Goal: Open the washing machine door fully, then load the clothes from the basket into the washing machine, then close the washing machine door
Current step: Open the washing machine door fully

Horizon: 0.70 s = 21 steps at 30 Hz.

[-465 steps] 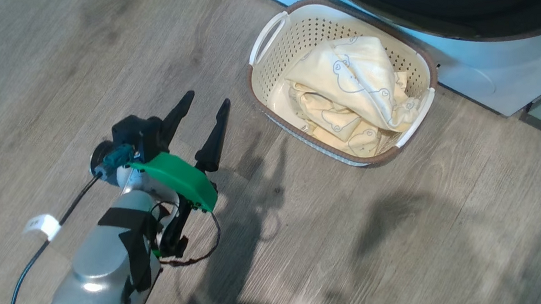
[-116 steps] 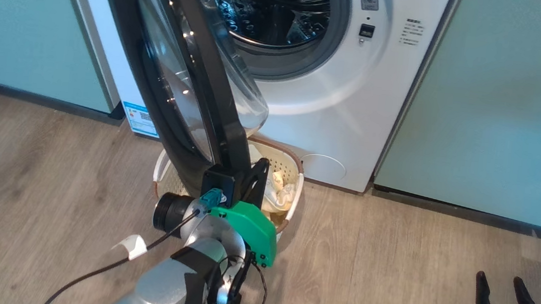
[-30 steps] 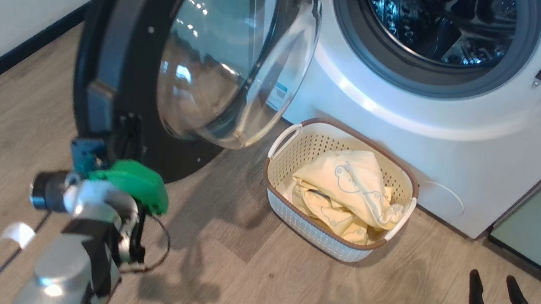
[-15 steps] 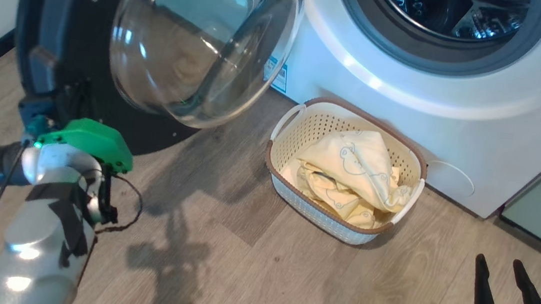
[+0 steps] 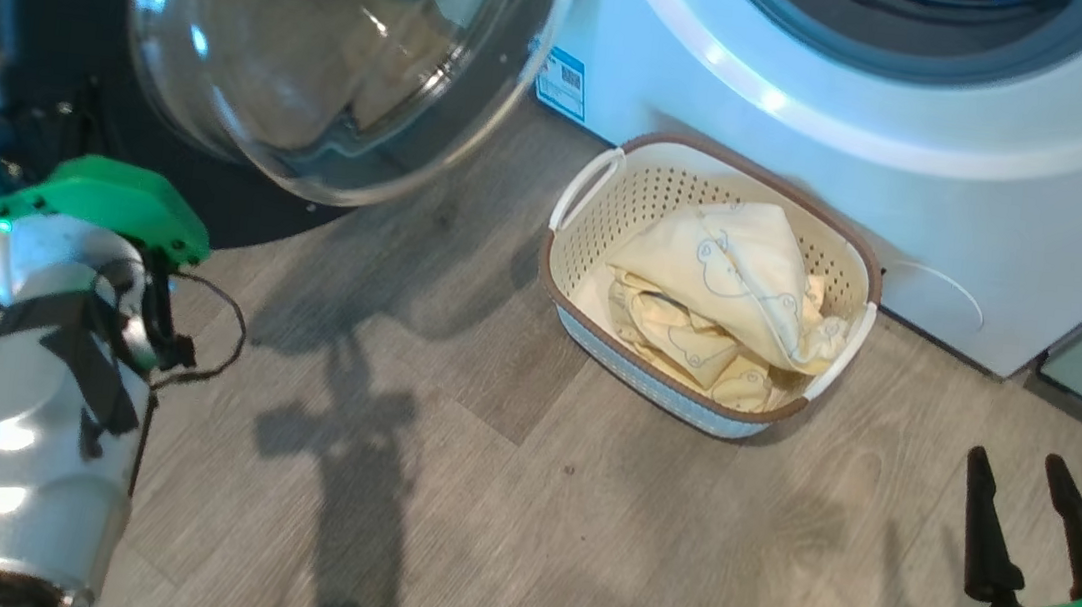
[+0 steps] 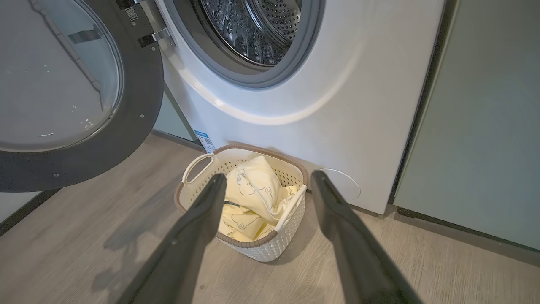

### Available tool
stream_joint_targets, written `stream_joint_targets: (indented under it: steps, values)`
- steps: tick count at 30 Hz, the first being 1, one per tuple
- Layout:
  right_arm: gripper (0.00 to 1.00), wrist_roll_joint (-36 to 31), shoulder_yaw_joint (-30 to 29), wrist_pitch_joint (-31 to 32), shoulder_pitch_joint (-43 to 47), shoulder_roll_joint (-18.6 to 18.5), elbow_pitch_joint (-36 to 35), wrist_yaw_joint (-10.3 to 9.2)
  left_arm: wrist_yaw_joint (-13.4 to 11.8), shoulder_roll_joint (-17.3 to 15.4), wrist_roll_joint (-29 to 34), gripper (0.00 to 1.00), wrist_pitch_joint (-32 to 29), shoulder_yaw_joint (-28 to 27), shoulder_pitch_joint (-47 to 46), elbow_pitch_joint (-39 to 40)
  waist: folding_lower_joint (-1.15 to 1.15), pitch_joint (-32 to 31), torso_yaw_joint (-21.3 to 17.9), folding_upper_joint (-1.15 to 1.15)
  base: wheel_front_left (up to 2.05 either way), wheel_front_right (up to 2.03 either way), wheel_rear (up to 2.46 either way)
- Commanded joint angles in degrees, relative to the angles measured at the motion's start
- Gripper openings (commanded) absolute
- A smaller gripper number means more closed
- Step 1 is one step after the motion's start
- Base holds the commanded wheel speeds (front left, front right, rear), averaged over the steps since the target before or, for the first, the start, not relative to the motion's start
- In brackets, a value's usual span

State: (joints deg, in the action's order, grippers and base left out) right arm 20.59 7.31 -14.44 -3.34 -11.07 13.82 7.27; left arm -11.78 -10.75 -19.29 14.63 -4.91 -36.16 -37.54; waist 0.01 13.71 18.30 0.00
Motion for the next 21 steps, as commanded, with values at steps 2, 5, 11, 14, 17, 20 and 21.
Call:
stream_joint_targets:
  steps: [2,5,11,14,17,20,21]
  values:
    - [1.00,-0.3,1.1,-0.6,-2.0,-1.6,-1.6,0.22,-0.1,-3.2,1.1,0.00,0.4,-3.4,-3.0,1.2,-0.01,0.9,-0.5,0.00,0.00,0.00,0.00]
    - [1.00,-0.2,1.1,-0.6,-2.3,-1.7,-1.5,0.22,0.1,-3.6,1.7,0.00,0.4,-5.2,-3.6,0.5,-0.01,1.3,-0.8,0.00,0.00,0.00,0.00]
    - [1.00,-0.2,1.3,-0.6,-2.6,-1.7,-1.2,0.22,0.7,-3.6,3.3,0.00,0.4,-7.8,-4.6,0.0,-0.01,1.5,-1.1,0.00,0.00,0.00,0.00]
    - [1.00,-0.1,1.4,-0.6,-2.7,-1.6,-1.1,0.22,1.0,-3.4,3.9,0.00,0.4,-8.3,-4.7,0.1,-0.01,1.3,-1.1,0.00,0.00,0.00,0.00]
    - [1.00,-0.1,1.6,-0.6,-2.6,-1.6,-0.9,0.22,1.6,-2.8,4.8,0.00,0.4,-9.0,-4.5,0.3,-0.01,0.7,-1.3,0.00,0.00,0.00,0.00]
    - [1.00,0.0,1.7,-0.6,-2.3,-1.4,-0.7,0.22,2.5,-2.0,5.8,0.00,0.4,-9.0,-3.8,0.9,-0.01,-0.3,-1.5,0.00,0.00,0.00,0.00]
    - [1.00,0.1,1.8,-0.6,-2.1,-1.3,-0.6,0.22,3.0,-1.8,6.1,0.00,0.4,-9.0,-3.4,1.0,-0.01,-0.7,-1.7,0.00,0.00,0.00,0.00]
